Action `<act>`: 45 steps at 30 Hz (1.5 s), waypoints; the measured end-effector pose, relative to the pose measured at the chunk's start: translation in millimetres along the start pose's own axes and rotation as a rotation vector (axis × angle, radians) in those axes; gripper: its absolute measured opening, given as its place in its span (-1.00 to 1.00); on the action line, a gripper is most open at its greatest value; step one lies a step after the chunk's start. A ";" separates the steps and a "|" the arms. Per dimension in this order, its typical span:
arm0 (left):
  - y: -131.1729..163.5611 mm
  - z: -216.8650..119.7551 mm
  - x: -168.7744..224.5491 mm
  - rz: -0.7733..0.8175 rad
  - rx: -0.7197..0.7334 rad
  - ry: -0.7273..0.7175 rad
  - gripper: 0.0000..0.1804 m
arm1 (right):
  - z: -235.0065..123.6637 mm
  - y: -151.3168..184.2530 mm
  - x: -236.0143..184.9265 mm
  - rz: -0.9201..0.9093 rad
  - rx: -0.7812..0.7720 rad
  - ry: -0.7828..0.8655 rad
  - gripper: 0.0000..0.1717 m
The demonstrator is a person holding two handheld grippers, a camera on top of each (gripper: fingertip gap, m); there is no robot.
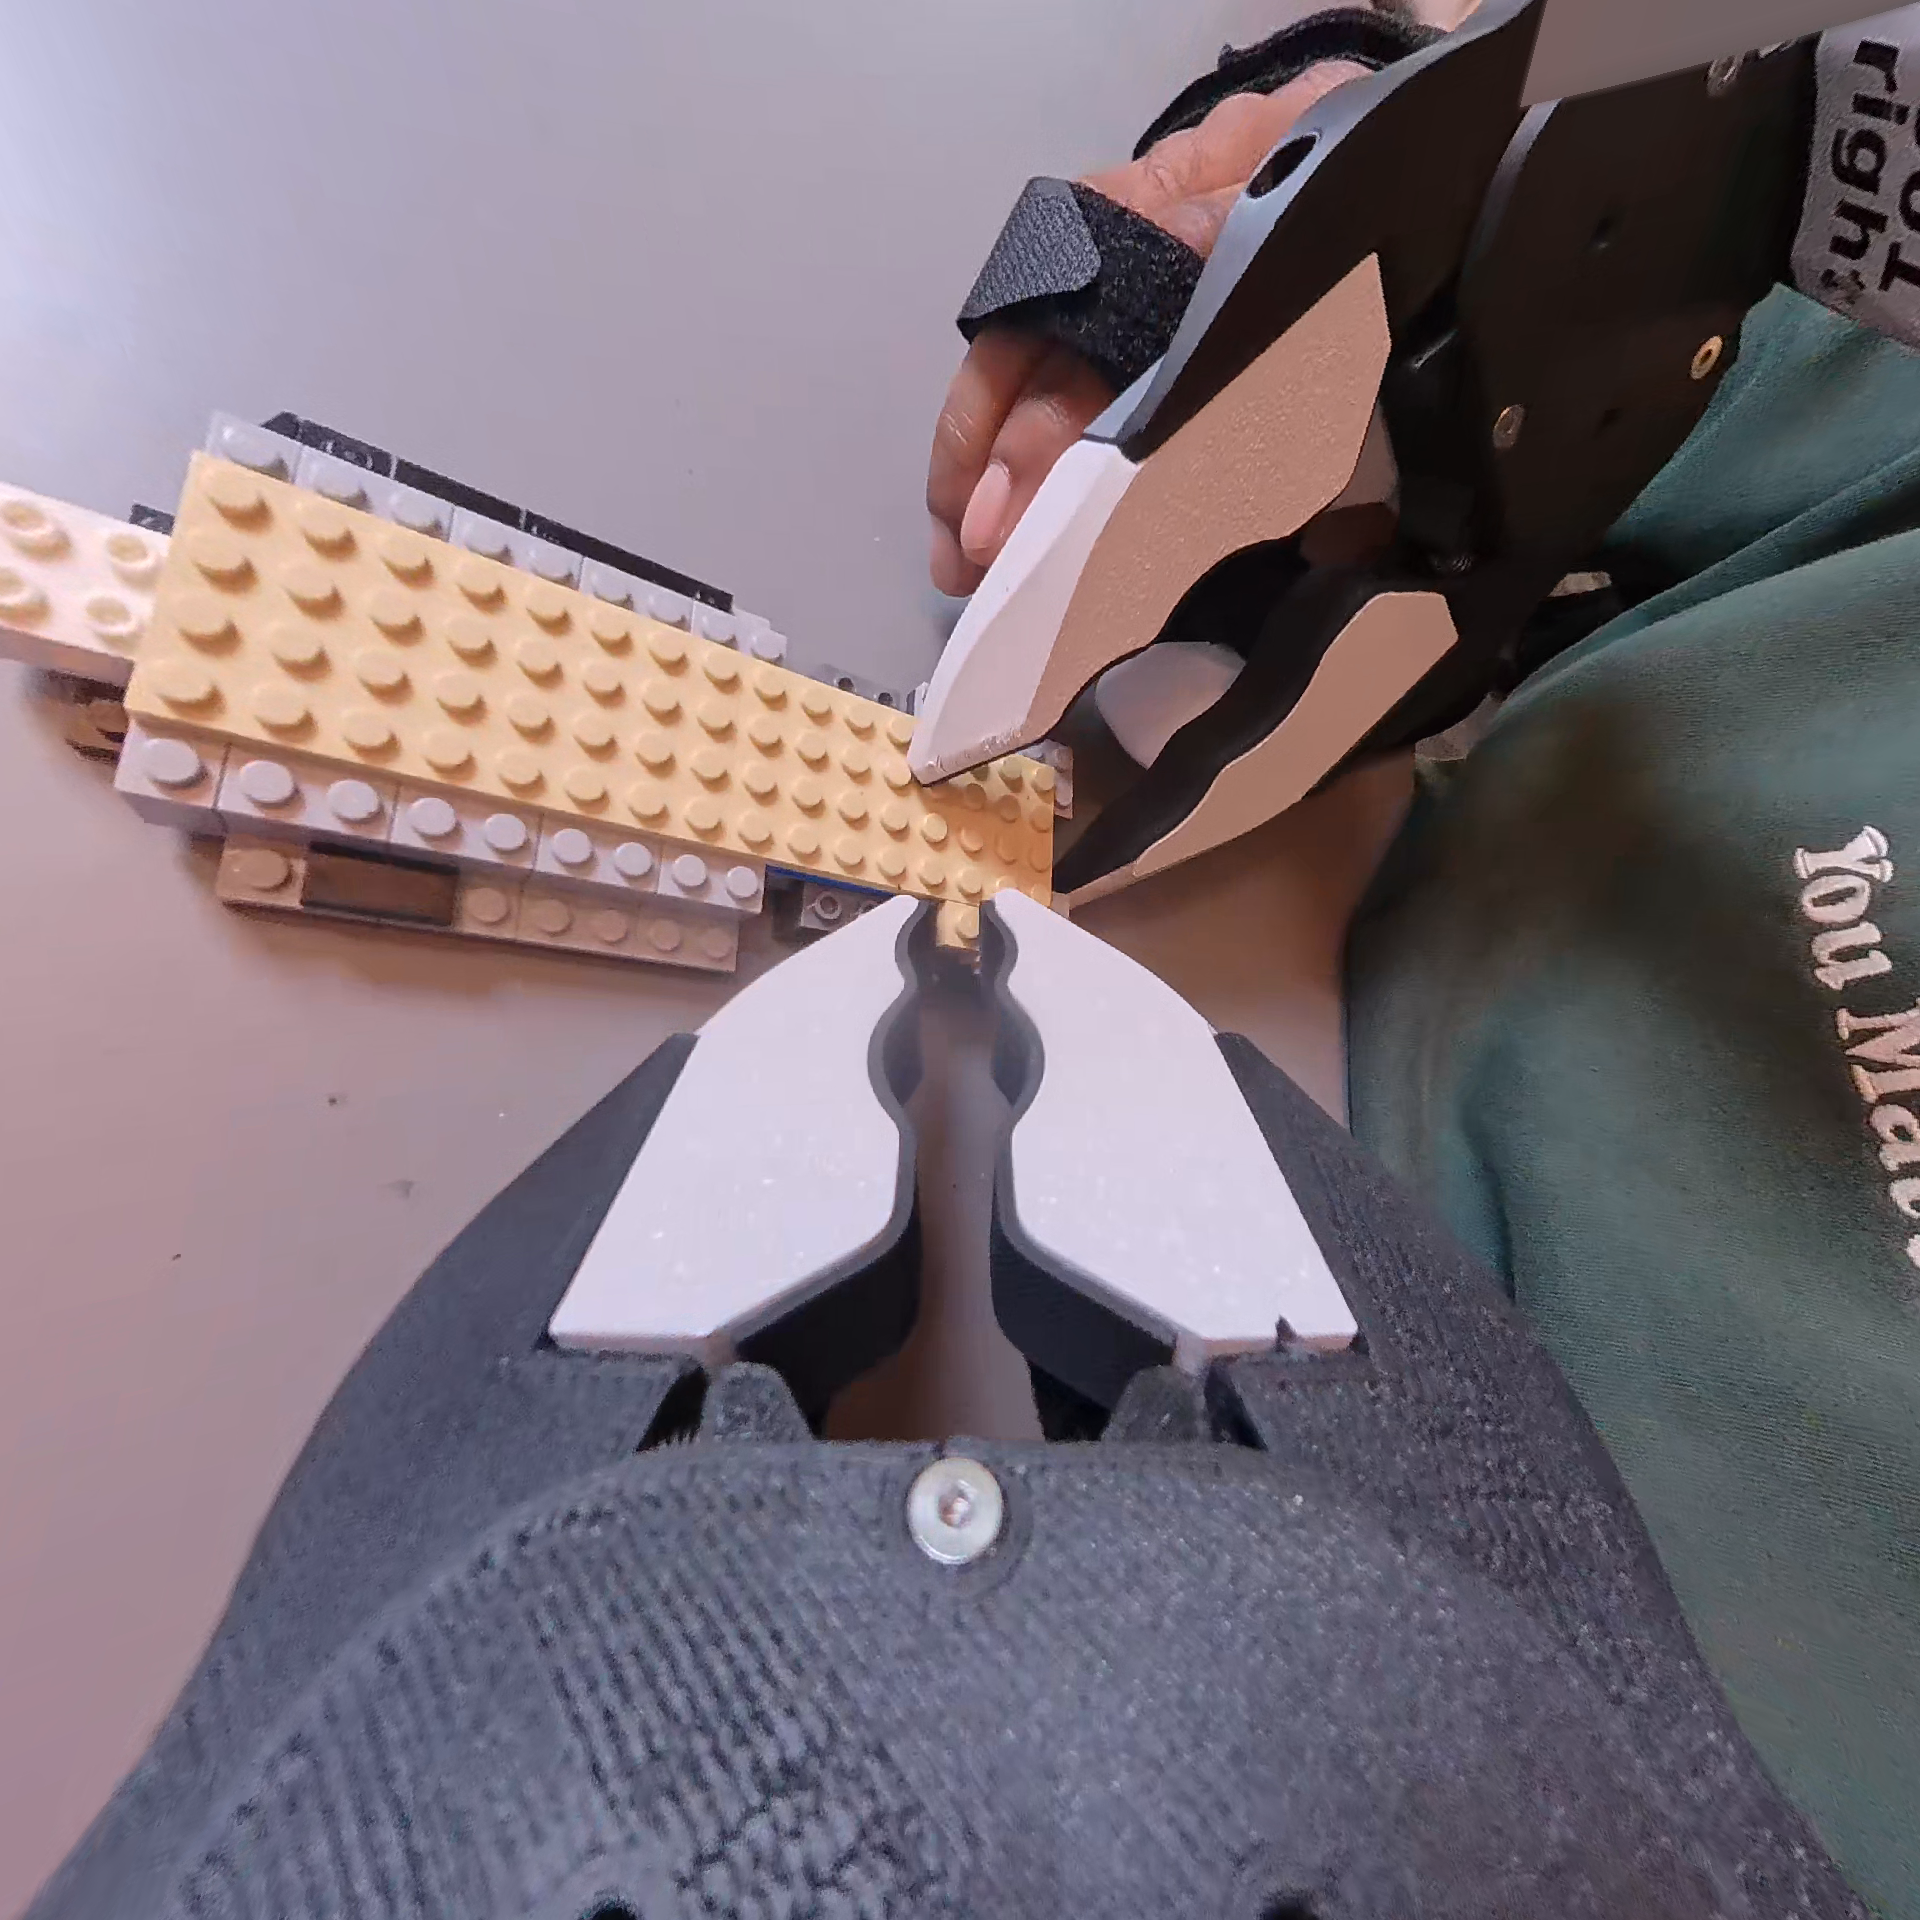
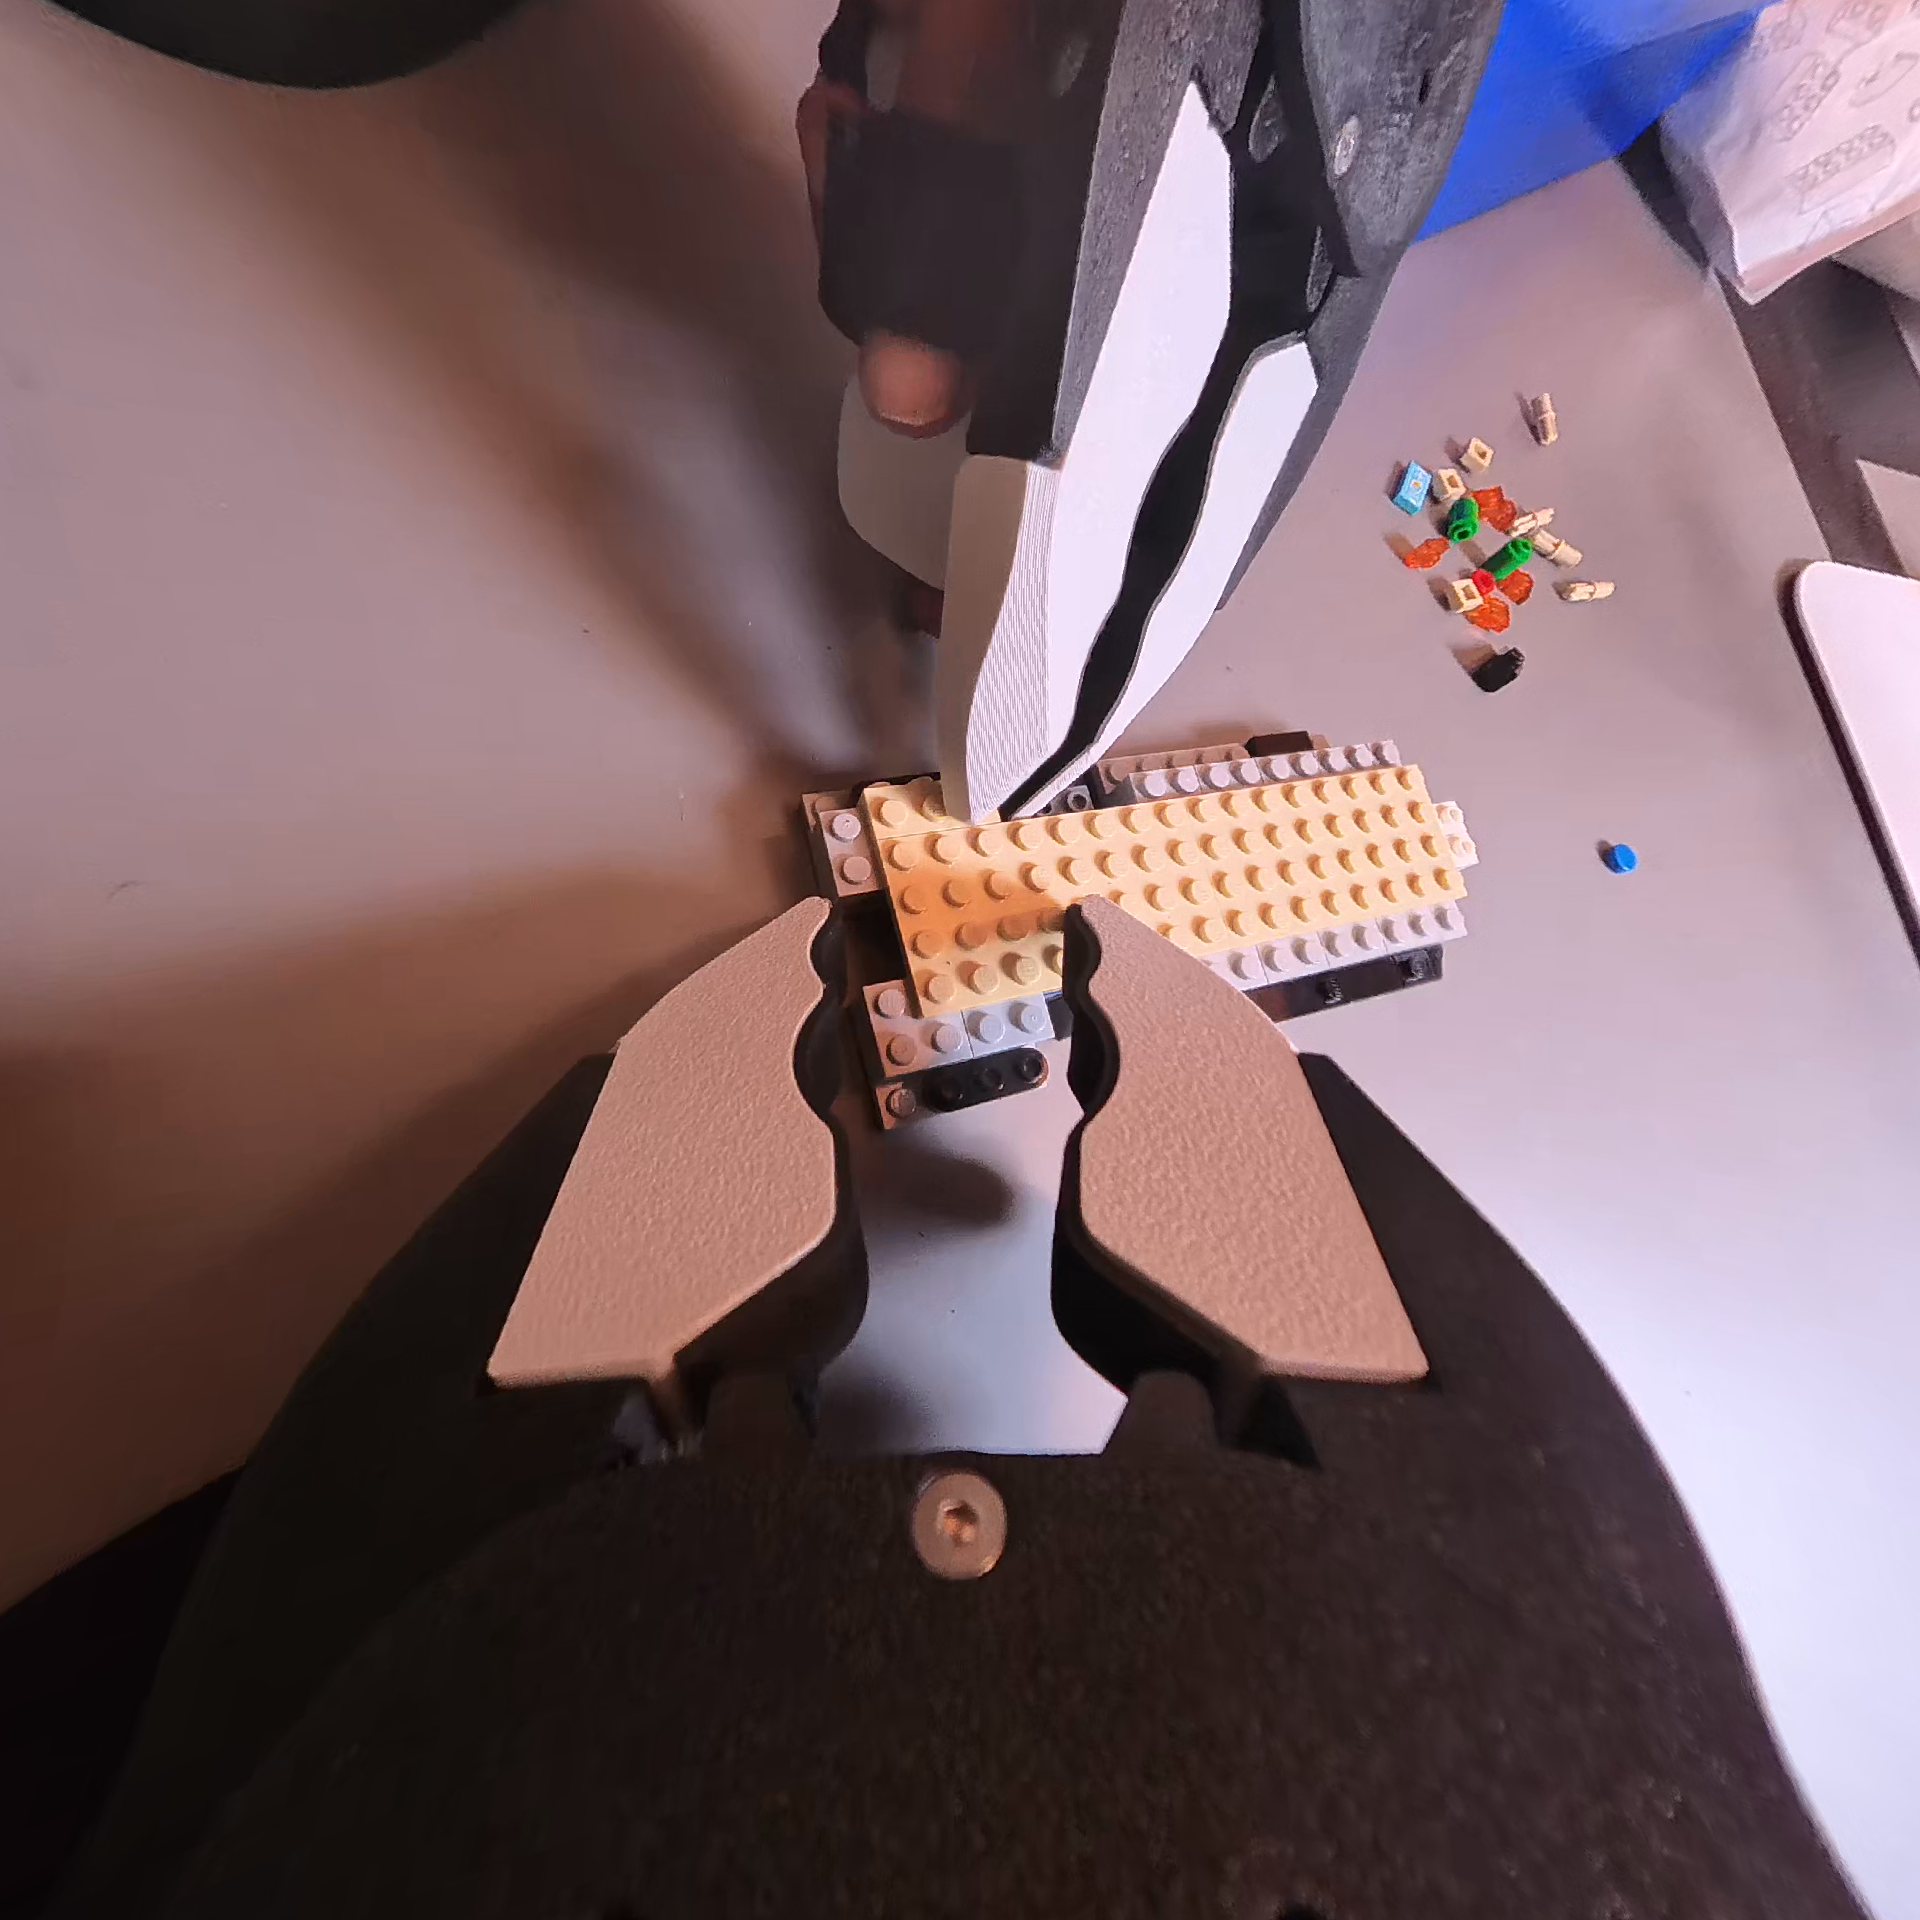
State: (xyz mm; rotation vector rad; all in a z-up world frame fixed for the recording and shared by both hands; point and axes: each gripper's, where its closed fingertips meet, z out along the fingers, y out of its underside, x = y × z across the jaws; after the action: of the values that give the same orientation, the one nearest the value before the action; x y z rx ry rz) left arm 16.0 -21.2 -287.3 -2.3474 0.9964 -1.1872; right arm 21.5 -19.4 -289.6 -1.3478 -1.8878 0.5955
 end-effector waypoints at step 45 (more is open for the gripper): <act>108.4 -114.2 -39.7 0.345 -0.371 -0.559 -0.77 | -4.4 6.9 10.7 0.065 0.014 0.027 -0.63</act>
State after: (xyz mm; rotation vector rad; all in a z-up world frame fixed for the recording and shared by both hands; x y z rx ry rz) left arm -139.1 -66.6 -302.2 -2.4169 1.4050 -0.2035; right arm 27.1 -7.2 -288.7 -1.4059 -1.8211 0.6188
